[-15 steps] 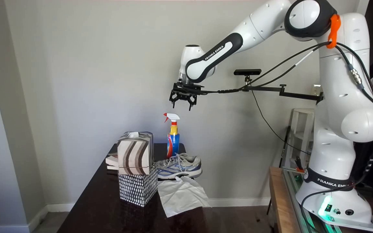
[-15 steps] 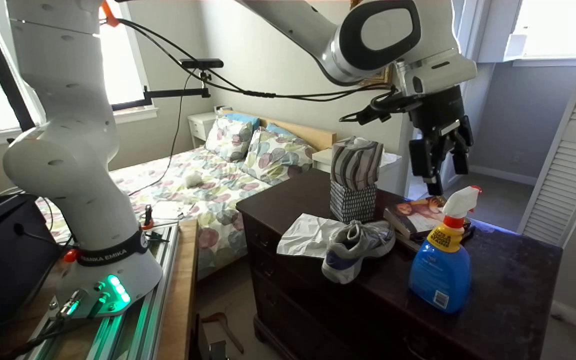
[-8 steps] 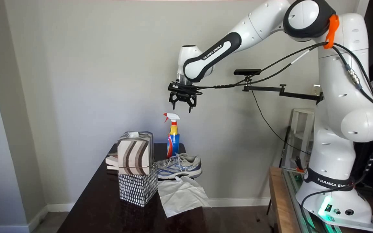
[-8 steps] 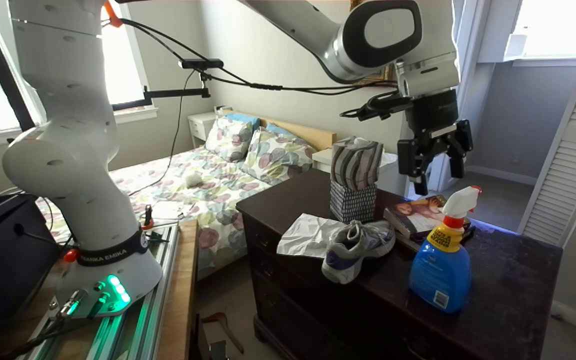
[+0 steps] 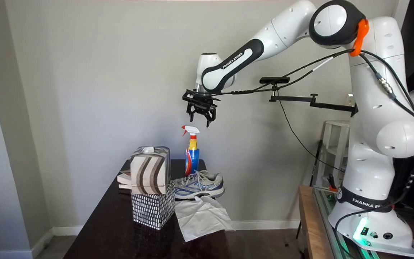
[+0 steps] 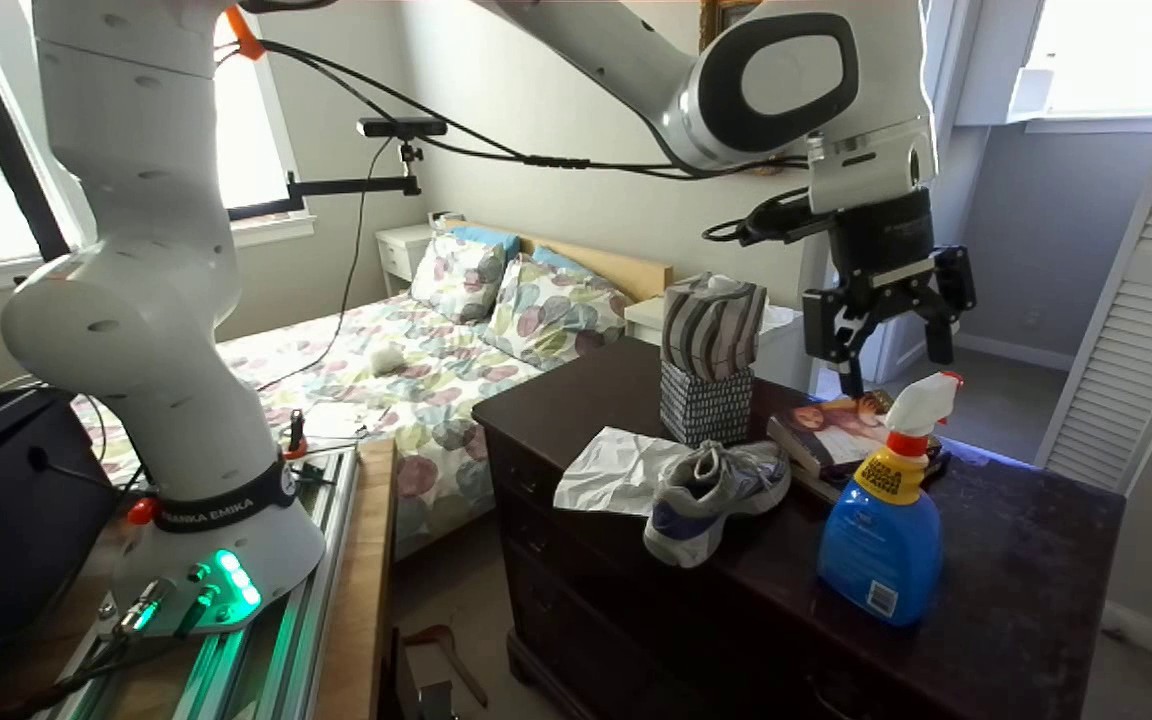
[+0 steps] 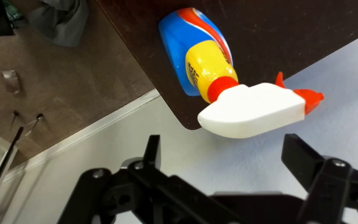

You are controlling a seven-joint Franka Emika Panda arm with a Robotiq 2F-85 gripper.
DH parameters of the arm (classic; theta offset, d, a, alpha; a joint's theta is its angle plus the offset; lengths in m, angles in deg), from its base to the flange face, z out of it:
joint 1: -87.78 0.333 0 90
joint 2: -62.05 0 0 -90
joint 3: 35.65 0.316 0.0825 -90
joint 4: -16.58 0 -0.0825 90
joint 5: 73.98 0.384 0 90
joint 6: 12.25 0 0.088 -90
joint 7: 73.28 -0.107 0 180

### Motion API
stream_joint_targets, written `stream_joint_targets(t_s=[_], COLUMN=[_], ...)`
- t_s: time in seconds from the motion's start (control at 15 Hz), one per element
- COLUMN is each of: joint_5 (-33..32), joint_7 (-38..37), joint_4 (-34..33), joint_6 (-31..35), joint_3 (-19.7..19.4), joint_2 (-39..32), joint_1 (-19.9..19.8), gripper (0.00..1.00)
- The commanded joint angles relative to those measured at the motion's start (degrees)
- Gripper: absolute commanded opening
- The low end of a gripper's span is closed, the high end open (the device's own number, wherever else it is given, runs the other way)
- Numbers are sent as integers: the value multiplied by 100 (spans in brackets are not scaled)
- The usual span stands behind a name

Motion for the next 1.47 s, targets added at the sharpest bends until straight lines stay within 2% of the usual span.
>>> stream_joint_targets(t_s=[0.0, 0.33, 1.13, 1.4], joint_5=[292, 466, 432, 456], joint_7=[-270, -482, -733, -685], joint_4=[-209, -215, -251, -311], joint_6=[250, 439, 540, 545], joint_3=[106, 87, 73, 80], joint_2=[-213, -344, -533, -595], joint_1=[-147, -151, -125, -144], gripper=[100, 100, 100, 94])
